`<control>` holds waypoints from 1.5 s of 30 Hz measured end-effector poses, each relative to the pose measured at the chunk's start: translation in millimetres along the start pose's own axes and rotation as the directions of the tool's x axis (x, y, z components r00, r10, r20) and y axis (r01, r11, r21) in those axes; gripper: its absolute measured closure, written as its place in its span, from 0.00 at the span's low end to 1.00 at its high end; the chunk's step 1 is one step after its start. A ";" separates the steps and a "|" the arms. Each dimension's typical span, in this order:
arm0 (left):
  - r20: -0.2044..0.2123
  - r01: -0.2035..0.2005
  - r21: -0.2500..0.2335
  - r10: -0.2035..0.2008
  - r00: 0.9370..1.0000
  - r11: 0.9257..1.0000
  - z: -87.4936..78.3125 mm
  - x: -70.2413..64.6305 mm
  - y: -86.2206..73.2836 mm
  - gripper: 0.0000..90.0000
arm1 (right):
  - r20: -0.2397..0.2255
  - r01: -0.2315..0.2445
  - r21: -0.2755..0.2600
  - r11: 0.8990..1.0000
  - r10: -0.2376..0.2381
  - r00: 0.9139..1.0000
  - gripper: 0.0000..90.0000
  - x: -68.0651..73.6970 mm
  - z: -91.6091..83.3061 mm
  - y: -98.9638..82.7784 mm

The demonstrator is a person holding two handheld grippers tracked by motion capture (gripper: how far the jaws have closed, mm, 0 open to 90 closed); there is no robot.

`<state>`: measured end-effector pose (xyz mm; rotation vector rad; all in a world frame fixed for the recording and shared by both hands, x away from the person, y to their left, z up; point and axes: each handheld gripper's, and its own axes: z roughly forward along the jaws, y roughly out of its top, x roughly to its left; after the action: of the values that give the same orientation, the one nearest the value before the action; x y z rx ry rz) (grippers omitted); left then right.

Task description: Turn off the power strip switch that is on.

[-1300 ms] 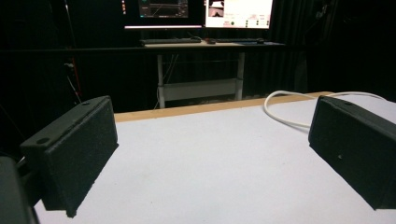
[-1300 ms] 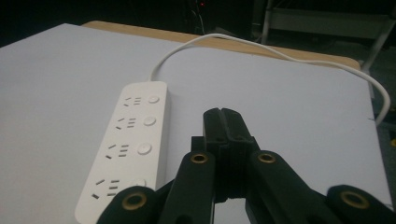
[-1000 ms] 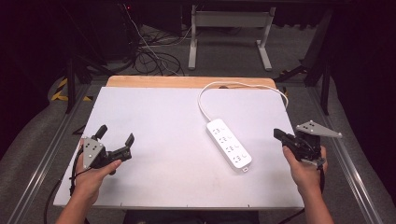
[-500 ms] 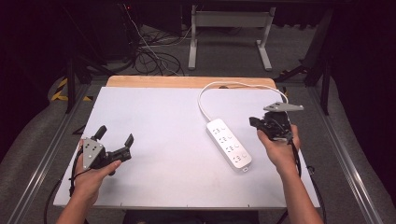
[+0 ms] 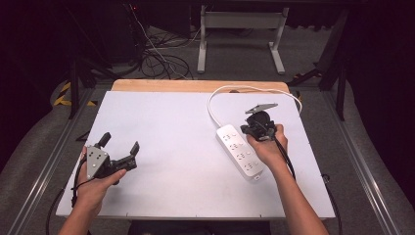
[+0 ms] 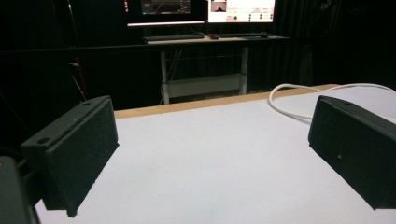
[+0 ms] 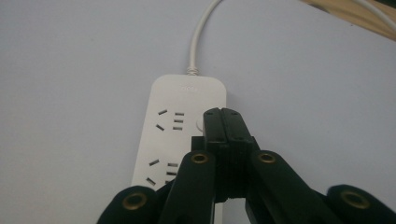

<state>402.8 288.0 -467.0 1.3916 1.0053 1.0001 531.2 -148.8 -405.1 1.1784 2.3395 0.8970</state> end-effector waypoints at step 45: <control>-0.014 0.003 0.006 -0.003 1.000 1.000 -4.6 2.3 -1.9 0.02 | -0.001 0.006 0.058 0.998 -0.006 1.000 1.00 5.5 54.7 -2.2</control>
<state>399.0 291.6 -468.6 1.3896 1.0213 1.0062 558.2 -124.9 -446.7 1.1931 2.3834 0.8323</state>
